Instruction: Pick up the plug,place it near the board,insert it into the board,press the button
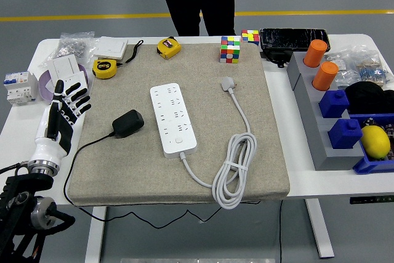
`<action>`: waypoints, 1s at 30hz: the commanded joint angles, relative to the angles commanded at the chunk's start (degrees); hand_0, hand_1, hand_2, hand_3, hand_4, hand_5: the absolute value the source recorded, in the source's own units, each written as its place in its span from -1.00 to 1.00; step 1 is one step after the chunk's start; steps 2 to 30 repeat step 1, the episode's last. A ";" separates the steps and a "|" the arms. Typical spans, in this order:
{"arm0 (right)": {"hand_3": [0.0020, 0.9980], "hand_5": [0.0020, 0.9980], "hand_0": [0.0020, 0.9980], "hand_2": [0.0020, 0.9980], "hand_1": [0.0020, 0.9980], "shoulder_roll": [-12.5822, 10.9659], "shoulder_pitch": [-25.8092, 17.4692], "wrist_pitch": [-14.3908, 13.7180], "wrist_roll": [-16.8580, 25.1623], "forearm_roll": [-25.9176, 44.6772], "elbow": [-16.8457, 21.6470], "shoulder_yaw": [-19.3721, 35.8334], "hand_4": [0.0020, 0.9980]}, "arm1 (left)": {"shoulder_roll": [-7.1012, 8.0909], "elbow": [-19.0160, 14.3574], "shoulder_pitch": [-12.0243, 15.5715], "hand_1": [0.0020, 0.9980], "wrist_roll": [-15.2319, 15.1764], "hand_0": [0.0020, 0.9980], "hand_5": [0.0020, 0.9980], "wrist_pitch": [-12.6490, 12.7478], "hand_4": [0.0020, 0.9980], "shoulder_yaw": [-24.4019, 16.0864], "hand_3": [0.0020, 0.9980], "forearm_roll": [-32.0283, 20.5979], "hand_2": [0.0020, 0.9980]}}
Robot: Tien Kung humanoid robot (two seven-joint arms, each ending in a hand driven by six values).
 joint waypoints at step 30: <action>0.50 0.98 0.60 0.42 0.40 0.01 0.00 0.00 -0.03 -0.07 0.00 0.11 1.00 | 0.00 0.01 -0.03 0.58 0.01 0.51 0.72 0.00 1.00 -0.02 0.56 0.05 0.58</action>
